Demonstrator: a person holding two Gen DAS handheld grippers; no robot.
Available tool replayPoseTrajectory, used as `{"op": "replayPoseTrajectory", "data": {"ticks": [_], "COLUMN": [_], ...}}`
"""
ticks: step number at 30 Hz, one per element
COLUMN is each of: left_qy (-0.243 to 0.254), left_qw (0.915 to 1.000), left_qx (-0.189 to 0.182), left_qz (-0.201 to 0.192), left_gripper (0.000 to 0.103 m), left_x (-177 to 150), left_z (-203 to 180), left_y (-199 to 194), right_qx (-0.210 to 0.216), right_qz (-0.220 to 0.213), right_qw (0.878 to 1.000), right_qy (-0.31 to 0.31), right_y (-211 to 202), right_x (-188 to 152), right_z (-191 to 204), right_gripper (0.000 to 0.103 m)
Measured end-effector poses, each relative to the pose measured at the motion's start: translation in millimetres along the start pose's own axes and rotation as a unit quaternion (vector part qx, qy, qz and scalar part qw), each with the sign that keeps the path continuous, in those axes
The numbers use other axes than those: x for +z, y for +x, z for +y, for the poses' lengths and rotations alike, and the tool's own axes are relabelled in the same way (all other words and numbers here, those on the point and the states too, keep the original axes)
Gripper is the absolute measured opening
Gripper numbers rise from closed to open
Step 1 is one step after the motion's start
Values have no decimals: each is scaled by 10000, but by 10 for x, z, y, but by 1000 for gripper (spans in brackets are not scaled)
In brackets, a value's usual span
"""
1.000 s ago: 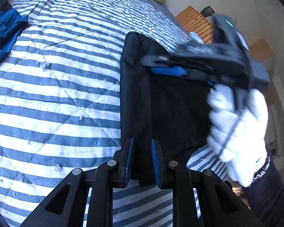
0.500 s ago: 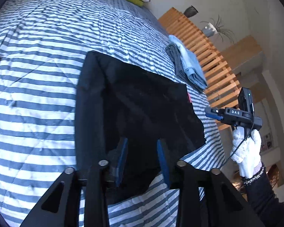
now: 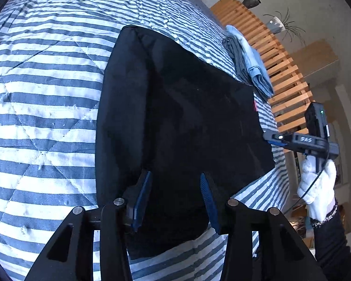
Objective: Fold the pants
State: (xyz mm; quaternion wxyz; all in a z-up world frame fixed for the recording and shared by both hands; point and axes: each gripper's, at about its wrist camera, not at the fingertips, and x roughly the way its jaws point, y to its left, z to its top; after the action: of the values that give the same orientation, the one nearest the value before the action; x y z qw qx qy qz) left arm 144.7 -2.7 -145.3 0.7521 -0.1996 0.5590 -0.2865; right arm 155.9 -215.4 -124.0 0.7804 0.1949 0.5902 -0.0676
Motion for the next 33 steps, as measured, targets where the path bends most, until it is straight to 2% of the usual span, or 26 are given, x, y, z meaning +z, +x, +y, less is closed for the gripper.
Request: {"op": "replayPoseTrajectory", "data": {"ticks": [1,3,4,5,7,10,11,13,15,17,21,24,25,26,28,29,32,33], "left_qy": [-42,-124,-125,-141,-285,-477,-509,-516,-477,-399,-336,-357,-400,-457,-559,-595,-543,-532], "left_qw": [10000,9995,9992,9988,9970,9961,9962,9968,9975,9982,9987,9984,9980,9976,9977,9975,9972,9967], "left_qx": [-26,-36,17,104,306,449,470,487,451,335,183,171,182,218,158,172,216,147], "left_qz": [-32,-290,-385,-462,-648,-586,-521,-356,-245,-304,-325,-406,-449,-470,-338,-336,-465,-589], "left_gripper": [46,47,49,57,65,66,66,67,73,83,85,84,75,54,28,28,19,18], "left_x": [9,26,33,47,61,44,30,-15,-85,-141,-169,-159,-161,-167,-164,-162,-159,-164], "left_z": [4,39,60,92,200,368,397,419,395,357,341,323,325,335,348,342,260,229], "left_y": [-18,-154,-229,-296,-435,-500,-484,-409,-331,-303,-256,-239,-240,-241,-178,-157,-173,-210], "right_qx": [-211,-594,-747,-884,-903,-1012,-798,-446,48,289,481,270,289,292,368,490,873,934], "right_qz": [-29,-146,-211,-240,-349,-926,-1087,-1097,-878,-649,-389,-163,-93,-114,-159,-138,-89,-60], "right_qw": [9997,9978,9967,9957,9953,9905,9906,9911,9915,9912,9931,9973,9977,9977,9967,9964,9941,9929], "right_qy": [-92,-260,-256,-163,-19,-74,-238,-601,-954,-1120,-993,-663,-598,-609,-703,-685,-635,-737], "right_y": [23,43,42,51,-7,-254,-332,-341,-202,45,543,895,952,937,800,724,458,382], "right_x": [-6,13,31,62,80,24,-2,10,98,248,627,860,896,900,838,798,583,508], "right_z": [41,70,61,25,1,195,355,651,1009,1314,1563,1554,1556,1569,1575,1556,1506,1553], "right_gripper": [28,9,8,7,7,9,12,12,12,13,13,12,12,13,13,15,35,38]}}
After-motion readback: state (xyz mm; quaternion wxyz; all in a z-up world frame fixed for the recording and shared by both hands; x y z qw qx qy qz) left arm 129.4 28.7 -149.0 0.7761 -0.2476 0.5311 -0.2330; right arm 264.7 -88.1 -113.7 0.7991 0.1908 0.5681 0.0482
